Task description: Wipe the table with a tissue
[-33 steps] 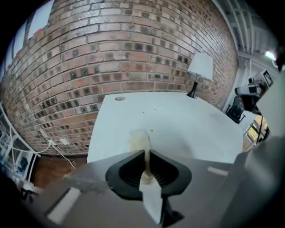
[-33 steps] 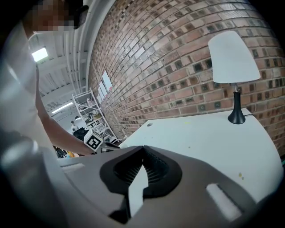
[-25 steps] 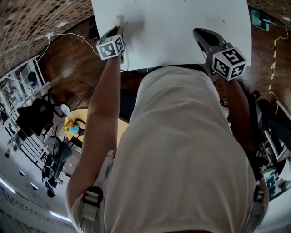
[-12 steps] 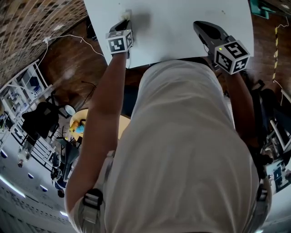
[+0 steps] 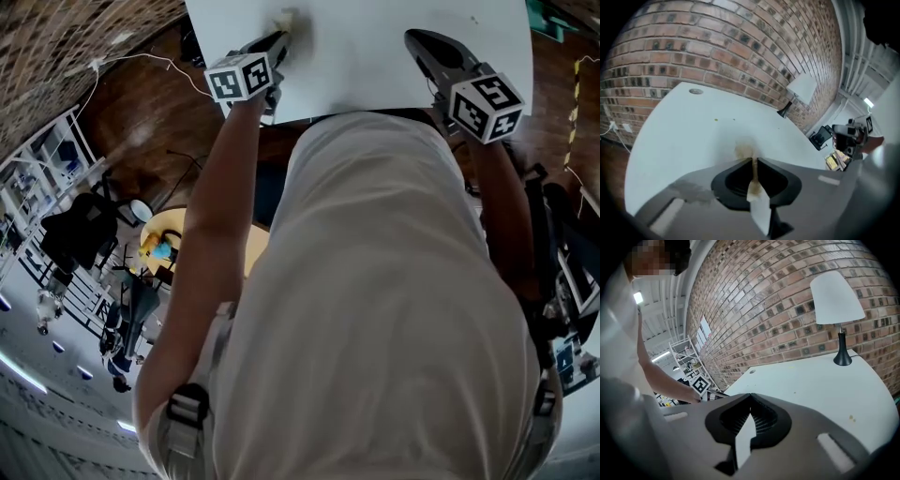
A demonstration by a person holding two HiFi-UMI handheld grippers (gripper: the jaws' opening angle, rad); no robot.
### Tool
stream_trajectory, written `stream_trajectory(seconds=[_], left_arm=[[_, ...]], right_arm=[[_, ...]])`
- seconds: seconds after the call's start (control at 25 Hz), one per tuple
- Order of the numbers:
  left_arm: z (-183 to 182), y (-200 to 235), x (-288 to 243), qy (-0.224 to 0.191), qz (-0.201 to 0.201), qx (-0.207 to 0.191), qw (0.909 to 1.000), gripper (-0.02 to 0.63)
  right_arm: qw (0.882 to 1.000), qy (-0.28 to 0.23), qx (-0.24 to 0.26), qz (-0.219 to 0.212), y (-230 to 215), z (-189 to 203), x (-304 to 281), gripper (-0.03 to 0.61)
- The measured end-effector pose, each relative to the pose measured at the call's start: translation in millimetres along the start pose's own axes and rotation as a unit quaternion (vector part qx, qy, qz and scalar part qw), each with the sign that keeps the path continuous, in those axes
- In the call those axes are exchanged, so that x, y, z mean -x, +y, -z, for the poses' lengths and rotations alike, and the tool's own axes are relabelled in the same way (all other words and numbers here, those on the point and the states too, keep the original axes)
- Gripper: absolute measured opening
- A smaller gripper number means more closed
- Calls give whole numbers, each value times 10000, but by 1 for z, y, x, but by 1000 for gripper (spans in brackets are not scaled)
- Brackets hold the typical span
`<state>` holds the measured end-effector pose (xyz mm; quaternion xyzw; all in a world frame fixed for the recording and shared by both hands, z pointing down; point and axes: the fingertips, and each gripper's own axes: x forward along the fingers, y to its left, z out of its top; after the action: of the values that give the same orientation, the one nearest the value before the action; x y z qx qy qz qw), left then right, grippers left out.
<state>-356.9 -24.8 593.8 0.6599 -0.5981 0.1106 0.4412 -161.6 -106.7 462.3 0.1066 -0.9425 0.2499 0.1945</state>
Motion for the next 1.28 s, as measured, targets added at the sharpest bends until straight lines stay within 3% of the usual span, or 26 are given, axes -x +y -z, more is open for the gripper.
stream_trajectory(seconds=[0.12,0.24,0.52,0.68,0.84,1.0,1.16,1.28], left_arm=[[-13,32,13,-465,-560,242,9971,41],[-30,68,25,-608,-1059,181,9924,41],[-69,99,17,-825,-1386,408,9861,41],[-87,94,-7,-583,-1343,-155,9891,41],[-102,100,-23,-320,-1576,-651,9848,41],[-104,104,-47,-169,-1412,-866,9860,41],[-102,96,-42,44,-1627,-805,9834,40],[-100,95,-48,322,-1390,-1203,9824,40]], right_arm=[[10000,-10,-33,66,-7,5,3,8],[9999,-76,-96,87,-8,6,0,8],[9994,-172,-207,231,-14,4,14,8],[9984,-137,-295,452,-25,9,29,8],[9968,-188,-420,660,-38,13,43,8],[9947,-242,-507,864,-49,19,62,8],[9926,-264,-594,1024,-54,22,75,8],[9920,-273,-576,1091,-53,17,74,8]])
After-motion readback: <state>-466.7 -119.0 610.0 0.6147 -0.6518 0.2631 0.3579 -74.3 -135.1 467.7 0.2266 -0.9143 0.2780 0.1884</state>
